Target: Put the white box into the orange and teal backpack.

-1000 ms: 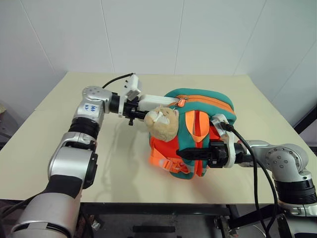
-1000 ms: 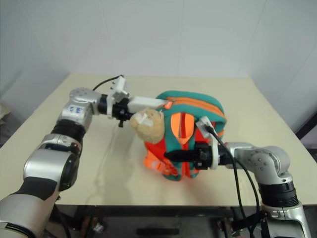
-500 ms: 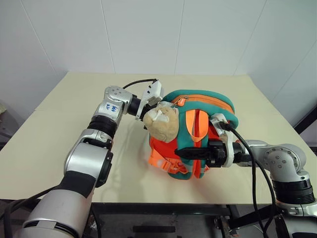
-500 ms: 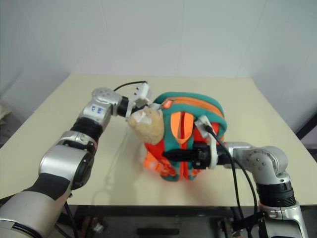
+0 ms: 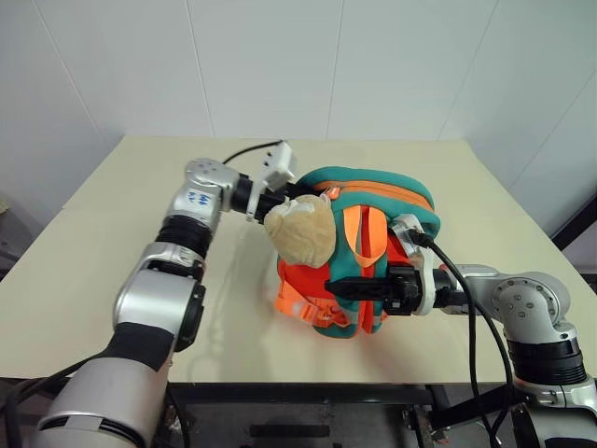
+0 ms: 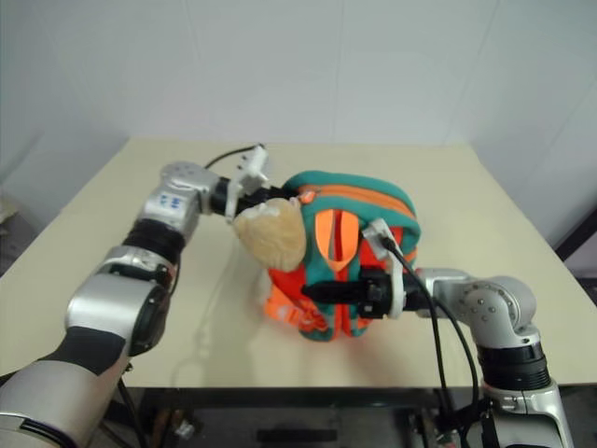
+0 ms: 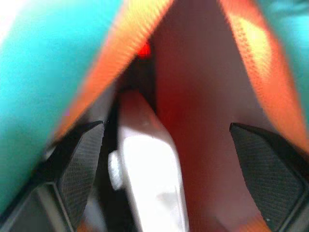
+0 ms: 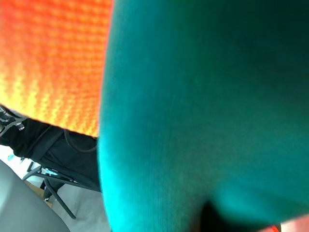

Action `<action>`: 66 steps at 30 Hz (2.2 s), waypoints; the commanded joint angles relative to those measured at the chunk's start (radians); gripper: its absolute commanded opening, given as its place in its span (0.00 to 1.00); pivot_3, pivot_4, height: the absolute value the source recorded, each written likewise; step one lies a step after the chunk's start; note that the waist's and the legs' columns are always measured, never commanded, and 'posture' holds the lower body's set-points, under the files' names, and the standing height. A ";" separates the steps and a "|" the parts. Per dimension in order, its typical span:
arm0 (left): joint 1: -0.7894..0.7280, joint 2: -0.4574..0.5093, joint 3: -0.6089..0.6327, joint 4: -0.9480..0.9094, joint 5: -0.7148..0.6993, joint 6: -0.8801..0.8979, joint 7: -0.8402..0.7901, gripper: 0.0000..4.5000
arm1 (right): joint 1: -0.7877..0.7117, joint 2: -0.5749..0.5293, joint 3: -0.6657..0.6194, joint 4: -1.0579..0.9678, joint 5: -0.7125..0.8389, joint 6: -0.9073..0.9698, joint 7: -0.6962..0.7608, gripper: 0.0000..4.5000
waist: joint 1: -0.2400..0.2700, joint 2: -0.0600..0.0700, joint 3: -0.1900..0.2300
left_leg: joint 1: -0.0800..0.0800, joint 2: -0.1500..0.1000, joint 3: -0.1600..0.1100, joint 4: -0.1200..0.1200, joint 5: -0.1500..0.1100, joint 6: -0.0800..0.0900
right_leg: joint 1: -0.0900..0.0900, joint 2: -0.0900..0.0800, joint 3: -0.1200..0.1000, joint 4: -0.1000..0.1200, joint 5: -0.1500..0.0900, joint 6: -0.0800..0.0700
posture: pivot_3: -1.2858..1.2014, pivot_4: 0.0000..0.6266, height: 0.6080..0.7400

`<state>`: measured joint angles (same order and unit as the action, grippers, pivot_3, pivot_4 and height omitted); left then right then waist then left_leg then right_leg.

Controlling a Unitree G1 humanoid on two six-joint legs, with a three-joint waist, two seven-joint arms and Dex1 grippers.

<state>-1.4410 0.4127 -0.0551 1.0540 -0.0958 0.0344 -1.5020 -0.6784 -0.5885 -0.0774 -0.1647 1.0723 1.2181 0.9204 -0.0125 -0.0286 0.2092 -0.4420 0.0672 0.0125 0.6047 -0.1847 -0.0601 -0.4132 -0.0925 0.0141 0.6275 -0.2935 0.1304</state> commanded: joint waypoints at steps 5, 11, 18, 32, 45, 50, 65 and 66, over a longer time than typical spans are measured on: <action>0.039 0.160 0.002 -0.152 -0.106 0.117 -0.112 0.99 | 0.001 0.010 0.017 -0.013 0.003 0.001 0.001 0.02 | -0.002 0.000 0.000 | 0.000 0.000 0.000 0.001 0.000 0.000 | 0.000 0.000 0.000 0.000 0.000 0.000 | 0.52 0.24 1.00; 0.106 0.336 -0.036 -0.345 -0.352 0.433 -0.112 0.99 | 0.004 0.013 0.018 -0.011 -0.001 0.000 0.005 0.02 | -0.017 0.000 0.000 | 0.000 0.000 0.000 0.000 0.000 0.000 | 0.000 0.000 0.001 0.001 0.000 0.000 | 0.52 0.24 1.00; 0.236 0.445 0.003 -0.630 -0.578 0.766 -0.110 0.99 | -0.006 0.016 0.032 0.007 -0.012 -0.007 0.018 0.02 | -0.016 0.000 0.000 | 0.001 0.000 0.000 0.000 0.000 0.000 | 0.001 0.000 0.001 0.002 -0.001 0.000 | 0.52 0.24 1.00; 0.422 0.357 -0.013 -0.979 -0.594 0.892 0.102 0.99 | -0.009 0.027 0.041 0.012 -0.021 -0.016 0.027 0.02 | -0.015 0.000 0.000 | 0.003 0.000 0.000 0.005 0.000 0.000 | 0.002 0.001 0.004 0.005 -0.001 0.000 | 0.52 0.24 1.00; 0.371 0.140 0.071 -0.983 -0.661 0.963 0.296 0.99 | 0.004 0.039 0.027 -0.003 -0.015 -0.011 0.009 0.02 | -0.013 0.000 0.000 | 0.002 0.000 0.000 0.005 0.000 0.000 | 0.002 0.002 0.006 0.004 0.000 0.001 | 0.52 0.24 1.00; 0.395 0.155 0.038 -1.009 -0.635 0.975 0.283 0.99 | 0.001 0.040 0.025 0.000 -0.019 -0.011 0.009 0.02 | -0.014 0.000 0.000 | 0.002 0.000 0.000 0.005 0.000 0.000 | 0.002 0.002 0.006 0.004 0.000 0.001 | 0.52 0.24 1.00; 0.400 0.259 -0.004 -1.014 -0.594 0.924 0.215 0.28 | -0.013 0.043 0.036 0.016 -0.031 -0.022 0.015 0.02 | -0.017 0.000 0.000 | 0.002 0.000 0.000 0.005 0.000 0.000 | 0.002 0.002 0.006 0.003 0.000 0.001 | 0.52 0.24 1.00; 0.395 0.270 0.001 -1.000 -0.585 0.914 0.213 0.27 | -0.015 0.045 0.037 0.017 -0.031 -0.023 0.015 0.02 | -0.017 0.000 0.000 | 0.002 0.000 0.000 0.005 0.000 0.000 | 0.002 0.002 0.006 0.003 0.000 0.001 | 0.52 0.24 1.00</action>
<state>-1.0194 0.6642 -0.0601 0.0562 -0.6835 0.9737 -1.2588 -0.6814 -0.5521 -0.0473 -0.1424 1.0366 1.1988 0.9329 -0.0292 -0.0283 0.2093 -0.4398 0.0672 0.0126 0.6093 -0.1849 -0.0600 -0.4111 -0.0903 0.0204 0.6303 -0.2938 0.1310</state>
